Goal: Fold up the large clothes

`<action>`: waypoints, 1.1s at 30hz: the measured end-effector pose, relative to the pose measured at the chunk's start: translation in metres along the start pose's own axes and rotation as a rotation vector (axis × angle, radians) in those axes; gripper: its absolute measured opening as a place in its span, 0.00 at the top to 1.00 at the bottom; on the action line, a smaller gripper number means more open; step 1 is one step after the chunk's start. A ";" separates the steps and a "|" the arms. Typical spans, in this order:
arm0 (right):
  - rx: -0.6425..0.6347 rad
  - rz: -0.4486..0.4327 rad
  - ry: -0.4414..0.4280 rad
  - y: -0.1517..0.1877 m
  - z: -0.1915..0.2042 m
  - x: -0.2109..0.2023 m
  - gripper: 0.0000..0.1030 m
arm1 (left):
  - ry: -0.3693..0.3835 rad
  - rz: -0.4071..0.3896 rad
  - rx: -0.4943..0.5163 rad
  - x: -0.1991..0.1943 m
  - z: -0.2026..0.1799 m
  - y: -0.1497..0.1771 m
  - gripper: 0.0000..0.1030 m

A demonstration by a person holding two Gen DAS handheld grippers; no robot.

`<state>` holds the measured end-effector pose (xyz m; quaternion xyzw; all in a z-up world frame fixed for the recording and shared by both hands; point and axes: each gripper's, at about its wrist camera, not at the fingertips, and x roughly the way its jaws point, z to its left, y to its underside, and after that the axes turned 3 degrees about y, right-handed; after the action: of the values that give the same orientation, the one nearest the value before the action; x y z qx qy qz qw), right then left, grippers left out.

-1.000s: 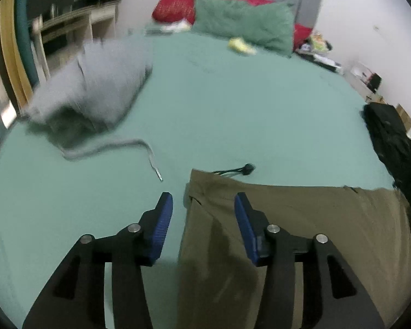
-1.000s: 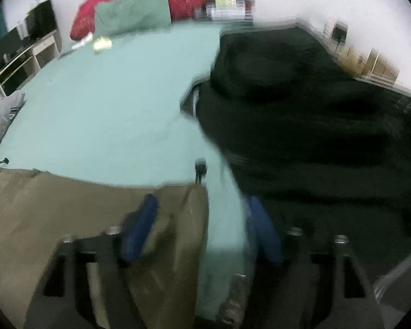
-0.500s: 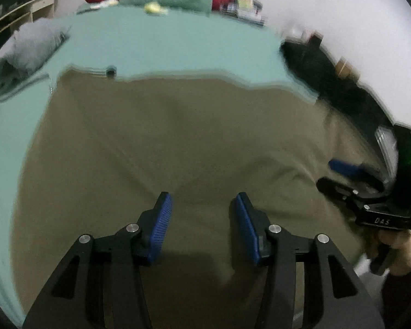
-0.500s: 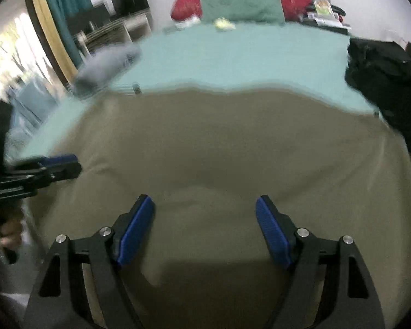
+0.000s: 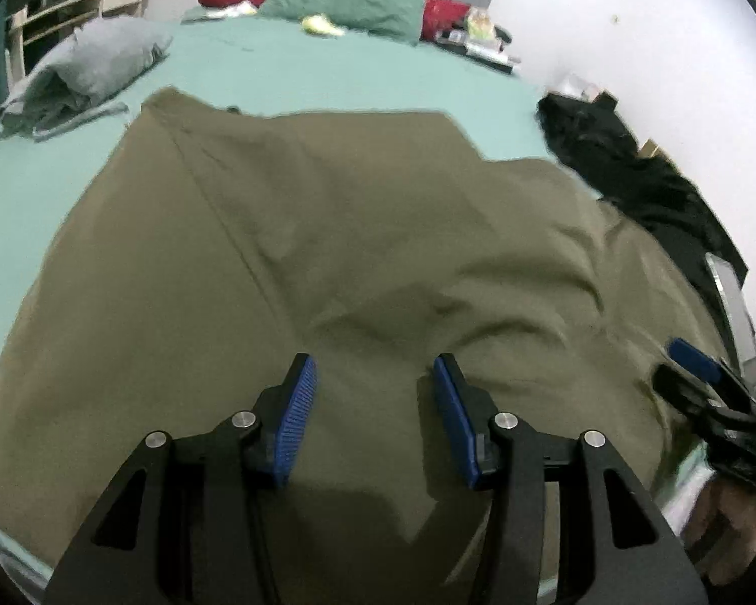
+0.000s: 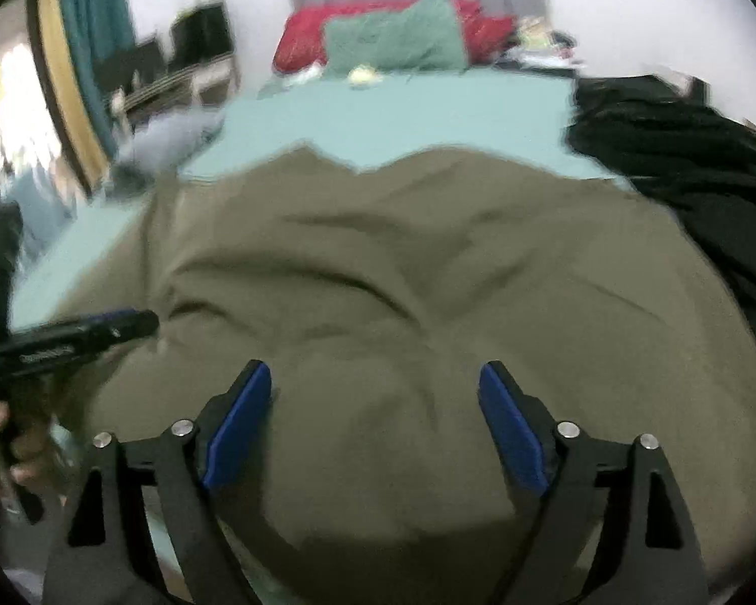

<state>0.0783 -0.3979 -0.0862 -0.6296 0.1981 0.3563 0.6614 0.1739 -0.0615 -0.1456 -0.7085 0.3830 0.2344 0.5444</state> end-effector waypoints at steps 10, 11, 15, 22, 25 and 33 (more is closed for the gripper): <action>0.395 -0.074 0.136 0.064 -0.078 -0.071 0.12 | 0.025 -0.055 0.096 -0.013 -0.066 0.016 0.50; 0.414 -0.056 0.119 0.064 -0.077 -0.064 0.12 | 0.029 -0.061 0.109 -0.012 -0.073 0.014 0.50; 0.461 -0.028 0.089 0.063 -0.074 -0.045 0.11 | 0.009 -0.078 0.121 -0.004 -0.086 0.000 0.50; 0.517 -0.049 -0.031 0.071 -0.082 -0.035 0.02 | 0.015 -0.100 0.093 0.022 -0.089 -0.045 0.50; 0.521 -0.073 -0.059 0.060 -0.089 -0.021 0.02 | 0.001 -0.098 0.083 0.041 -0.090 -0.063 0.50; 0.629 -0.119 0.080 0.080 -0.087 -0.033 0.03 | 0.025 0.043 -0.006 0.117 -0.066 -0.069 0.50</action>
<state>0.0144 -0.4936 -0.1294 -0.4183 0.2873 0.2134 0.8348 0.2931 -0.1499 -0.1732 -0.7045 0.4043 0.2385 0.5323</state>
